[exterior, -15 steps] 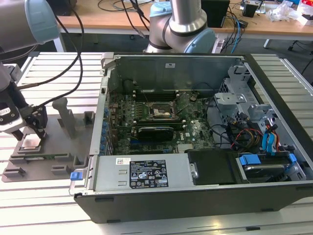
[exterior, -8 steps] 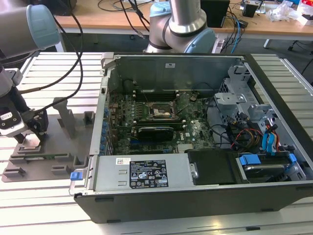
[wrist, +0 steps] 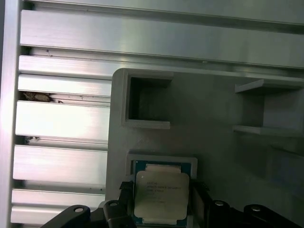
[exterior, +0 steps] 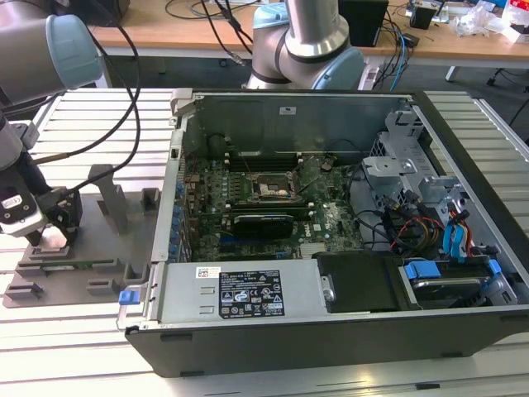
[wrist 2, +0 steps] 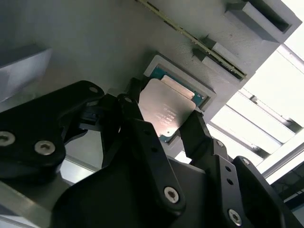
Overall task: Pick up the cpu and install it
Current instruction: 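Pick up the cpu and move it towards the insertion slot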
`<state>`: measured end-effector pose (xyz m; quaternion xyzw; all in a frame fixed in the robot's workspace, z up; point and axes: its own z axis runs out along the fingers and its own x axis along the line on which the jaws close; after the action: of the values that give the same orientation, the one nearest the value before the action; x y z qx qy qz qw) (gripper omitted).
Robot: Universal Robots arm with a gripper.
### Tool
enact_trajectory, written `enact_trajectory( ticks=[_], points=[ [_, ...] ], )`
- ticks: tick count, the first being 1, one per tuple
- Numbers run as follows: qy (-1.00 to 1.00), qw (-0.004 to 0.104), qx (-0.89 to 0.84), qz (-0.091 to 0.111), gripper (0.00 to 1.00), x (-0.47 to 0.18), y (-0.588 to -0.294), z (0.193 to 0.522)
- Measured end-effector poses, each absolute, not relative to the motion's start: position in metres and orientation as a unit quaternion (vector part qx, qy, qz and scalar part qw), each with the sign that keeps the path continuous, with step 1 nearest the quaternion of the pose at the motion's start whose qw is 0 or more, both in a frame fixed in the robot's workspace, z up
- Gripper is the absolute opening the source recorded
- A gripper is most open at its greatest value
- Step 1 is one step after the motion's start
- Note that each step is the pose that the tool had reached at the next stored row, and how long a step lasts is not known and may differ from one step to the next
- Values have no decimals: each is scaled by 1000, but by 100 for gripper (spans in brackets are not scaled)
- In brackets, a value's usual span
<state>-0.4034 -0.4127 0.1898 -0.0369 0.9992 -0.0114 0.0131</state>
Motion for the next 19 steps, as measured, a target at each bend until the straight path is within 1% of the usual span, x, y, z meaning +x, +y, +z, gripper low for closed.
enact_trajectory(
  ticks=[7,8,9,19],
  points=[
    [999,13,-37,-11,60,-404,-413,188],
    [999,13,-37,-11,59,-404,-413,188],
    [999,13,-37,-11,55,-404,-413,188],
    [999,13,-37,-10,55,-404,-413,188]
  ],
)
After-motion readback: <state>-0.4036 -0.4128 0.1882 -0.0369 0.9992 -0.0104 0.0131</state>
